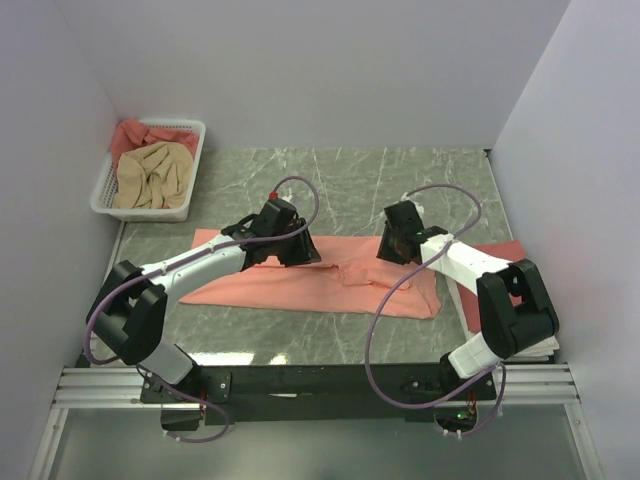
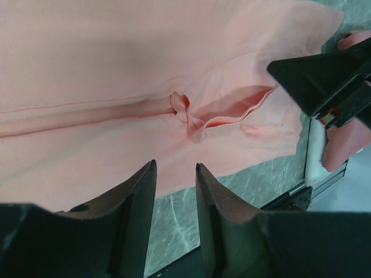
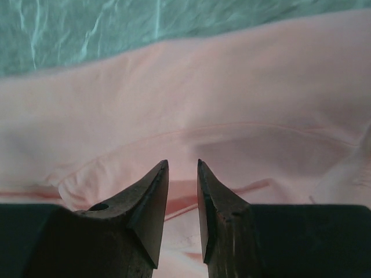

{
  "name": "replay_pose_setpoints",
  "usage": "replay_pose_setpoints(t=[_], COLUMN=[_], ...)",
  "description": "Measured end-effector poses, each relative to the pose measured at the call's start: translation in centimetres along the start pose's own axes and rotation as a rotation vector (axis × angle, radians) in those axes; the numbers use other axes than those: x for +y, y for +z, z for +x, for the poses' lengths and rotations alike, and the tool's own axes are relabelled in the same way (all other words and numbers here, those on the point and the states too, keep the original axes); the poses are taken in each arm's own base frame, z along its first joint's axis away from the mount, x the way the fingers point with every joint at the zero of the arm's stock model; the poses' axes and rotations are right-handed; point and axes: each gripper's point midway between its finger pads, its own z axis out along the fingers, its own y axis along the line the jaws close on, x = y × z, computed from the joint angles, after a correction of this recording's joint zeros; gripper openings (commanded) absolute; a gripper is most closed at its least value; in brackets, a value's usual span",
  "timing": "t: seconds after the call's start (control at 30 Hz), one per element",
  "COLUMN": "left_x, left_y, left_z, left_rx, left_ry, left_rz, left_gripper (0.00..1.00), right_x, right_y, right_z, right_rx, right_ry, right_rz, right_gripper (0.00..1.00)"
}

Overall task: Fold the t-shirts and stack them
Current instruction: Fold the tshirt

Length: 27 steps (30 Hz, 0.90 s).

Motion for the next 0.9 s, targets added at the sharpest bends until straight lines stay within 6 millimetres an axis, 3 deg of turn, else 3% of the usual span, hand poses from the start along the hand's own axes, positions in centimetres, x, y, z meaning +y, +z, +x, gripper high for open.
replay_pose_setpoints(t=[0.23,0.37,0.77,0.9], left_x=[0.1,0.2,0.4,0.2], left_y=[0.2,0.3,1.7,2.7], left_z=[0.2,0.2,0.7,1.5], left_rx=[0.006,0.009,0.036,0.066], left_ry=[-0.002,-0.003,-0.001,0.01], left_rz=[-0.005,-0.008,-0.022,-0.029], left_gripper=[0.38,0.38,0.38,0.38], right_x=[1.6,1.3,1.7,1.2], right_y=[0.0,-0.7,-5.7,-7.6], right_z=[3.5,5.1,9.4,9.4], right_rx=[0.073,0.104,0.101,0.074], right_ry=[-0.116,-0.134,-0.135,-0.089], right_rz=[-0.037,-0.051,-0.171,-0.188], right_gripper=[0.33,0.33,0.31,0.32])
